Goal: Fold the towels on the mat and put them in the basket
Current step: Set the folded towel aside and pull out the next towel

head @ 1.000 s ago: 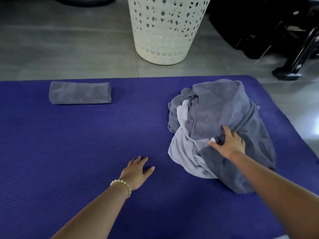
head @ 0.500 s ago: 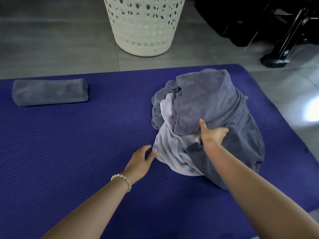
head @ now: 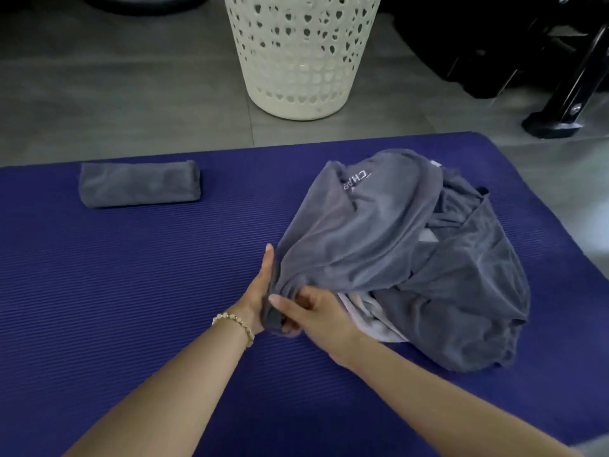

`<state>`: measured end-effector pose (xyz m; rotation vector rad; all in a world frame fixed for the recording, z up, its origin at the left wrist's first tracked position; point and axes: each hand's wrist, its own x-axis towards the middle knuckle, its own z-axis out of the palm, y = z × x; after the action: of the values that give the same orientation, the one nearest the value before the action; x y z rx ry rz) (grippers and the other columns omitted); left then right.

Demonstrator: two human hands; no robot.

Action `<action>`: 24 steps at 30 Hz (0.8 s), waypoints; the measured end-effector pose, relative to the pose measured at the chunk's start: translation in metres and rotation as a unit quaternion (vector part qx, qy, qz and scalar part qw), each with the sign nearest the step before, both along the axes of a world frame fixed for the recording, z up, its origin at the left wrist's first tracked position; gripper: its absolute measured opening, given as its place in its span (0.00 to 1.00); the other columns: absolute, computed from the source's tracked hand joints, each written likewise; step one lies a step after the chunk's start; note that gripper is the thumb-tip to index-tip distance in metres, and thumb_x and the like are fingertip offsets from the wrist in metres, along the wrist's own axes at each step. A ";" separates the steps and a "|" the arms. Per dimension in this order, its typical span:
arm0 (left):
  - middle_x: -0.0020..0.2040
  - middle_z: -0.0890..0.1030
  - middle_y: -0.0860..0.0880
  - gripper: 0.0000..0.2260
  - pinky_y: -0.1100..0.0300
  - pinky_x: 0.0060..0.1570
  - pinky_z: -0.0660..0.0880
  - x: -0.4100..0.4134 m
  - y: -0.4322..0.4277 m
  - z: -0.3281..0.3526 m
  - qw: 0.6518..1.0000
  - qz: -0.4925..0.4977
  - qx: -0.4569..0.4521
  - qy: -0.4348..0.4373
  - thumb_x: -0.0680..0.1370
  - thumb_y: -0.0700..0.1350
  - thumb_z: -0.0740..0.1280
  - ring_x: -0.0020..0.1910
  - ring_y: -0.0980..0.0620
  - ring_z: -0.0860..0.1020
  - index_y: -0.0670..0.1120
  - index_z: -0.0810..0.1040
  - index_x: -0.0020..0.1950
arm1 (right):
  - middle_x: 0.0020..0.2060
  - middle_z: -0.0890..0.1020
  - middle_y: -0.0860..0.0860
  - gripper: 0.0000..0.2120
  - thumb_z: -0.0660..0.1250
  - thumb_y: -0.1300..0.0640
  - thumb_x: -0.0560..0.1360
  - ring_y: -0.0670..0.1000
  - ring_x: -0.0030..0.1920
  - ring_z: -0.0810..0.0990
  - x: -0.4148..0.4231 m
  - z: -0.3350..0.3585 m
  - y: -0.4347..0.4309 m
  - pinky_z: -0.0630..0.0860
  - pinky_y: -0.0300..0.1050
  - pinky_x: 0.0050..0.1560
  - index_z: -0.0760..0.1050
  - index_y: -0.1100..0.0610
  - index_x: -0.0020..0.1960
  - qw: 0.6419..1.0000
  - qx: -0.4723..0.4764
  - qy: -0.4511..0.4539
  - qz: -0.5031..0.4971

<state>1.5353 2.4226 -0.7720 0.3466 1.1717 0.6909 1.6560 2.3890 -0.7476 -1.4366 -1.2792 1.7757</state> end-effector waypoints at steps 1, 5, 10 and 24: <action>0.57 0.80 0.40 0.36 0.58 0.31 0.78 -0.010 -0.005 0.004 0.999 0.019 -0.019 0.028 0.76 0.69 0.53 0.35 0.47 0.79 0.40 0.71 0.69 | 0.28 0.78 0.52 0.11 0.69 0.59 0.76 0.41 0.26 0.77 -0.012 0.003 -0.006 0.73 0.31 0.30 0.73 0.59 0.36 1.000 0.002 0.007 0.015; 0.45 0.82 0.44 0.19 0.57 0.40 0.78 -0.064 -0.022 0.014 0.943 0.158 0.073 0.282 0.78 0.58 0.63 0.41 0.49 0.81 0.43 0.78 0.52 | 0.36 0.80 0.51 0.09 0.67 0.53 0.77 0.43 0.31 0.79 -0.044 0.022 -0.004 0.76 0.34 0.34 0.75 0.58 0.43 0.998 0.011 -0.026 0.062; 0.41 0.81 0.52 0.10 0.69 0.36 0.73 -0.122 -0.046 0.075 0.883 0.065 0.226 0.407 0.81 0.51 0.61 0.43 0.52 0.80 0.49 0.78 0.45 | 0.44 0.81 0.52 0.14 0.64 0.48 0.78 0.46 0.38 0.78 -0.071 0.055 0.012 0.74 0.37 0.38 0.78 0.59 0.51 0.991 -0.010 -0.057 0.118; 0.37 0.84 0.58 0.25 0.75 0.42 0.72 -0.181 -0.151 0.294 0.807 -0.114 0.365 0.450 0.80 0.60 0.55 0.39 0.65 0.81 0.45 0.84 0.42 | 0.61 0.79 0.44 0.26 0.54 0.34 0.77 0.41 0.63 0.75 -0.132 0.234 -0.046 0.68 0.41 0.67 0.77 0.48 0.64 0.939 0.148 -0.055 0.306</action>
<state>1.3543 2.2711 -0.4784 1.5832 1.6668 0.7624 1.5238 2.3426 -0.5140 -1.0418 -2.1235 1.7653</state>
